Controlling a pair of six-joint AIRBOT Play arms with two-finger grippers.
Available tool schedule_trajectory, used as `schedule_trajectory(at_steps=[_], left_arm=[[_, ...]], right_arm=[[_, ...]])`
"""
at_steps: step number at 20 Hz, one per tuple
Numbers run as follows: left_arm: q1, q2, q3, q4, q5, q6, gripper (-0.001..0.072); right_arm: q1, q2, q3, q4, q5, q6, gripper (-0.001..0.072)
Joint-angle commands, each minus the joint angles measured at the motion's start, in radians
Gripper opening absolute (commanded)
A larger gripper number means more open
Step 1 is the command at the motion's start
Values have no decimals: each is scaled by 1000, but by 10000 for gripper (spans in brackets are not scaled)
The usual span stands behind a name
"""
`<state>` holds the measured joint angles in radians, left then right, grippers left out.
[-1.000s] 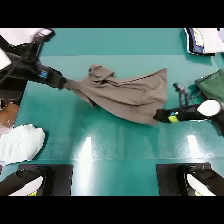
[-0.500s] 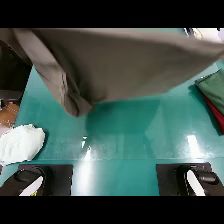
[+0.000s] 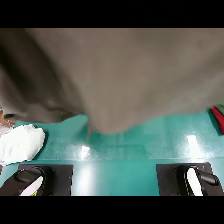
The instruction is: Fold the shirts.
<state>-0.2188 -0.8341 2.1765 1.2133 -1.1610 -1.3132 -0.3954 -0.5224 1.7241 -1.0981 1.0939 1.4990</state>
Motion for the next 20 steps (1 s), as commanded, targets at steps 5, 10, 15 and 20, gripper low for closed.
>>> schedule_trajectory(at_steps=[5,10,15,20], left_arm=[[0,-7,27,-130,-15,-22,29],[0,-98,-229,63,-76,-49,30],[0,-416,-403,61,-100,-37,30],[0,-725,-403,59,57,-31,31]], right_arm=[[-45,-239,311,-54,469,79,14],[-44,-502,281,-48,692,144,14],[8,-707,2,-58,641,119,14],[159,-855,-203,-58,217,69,14]])
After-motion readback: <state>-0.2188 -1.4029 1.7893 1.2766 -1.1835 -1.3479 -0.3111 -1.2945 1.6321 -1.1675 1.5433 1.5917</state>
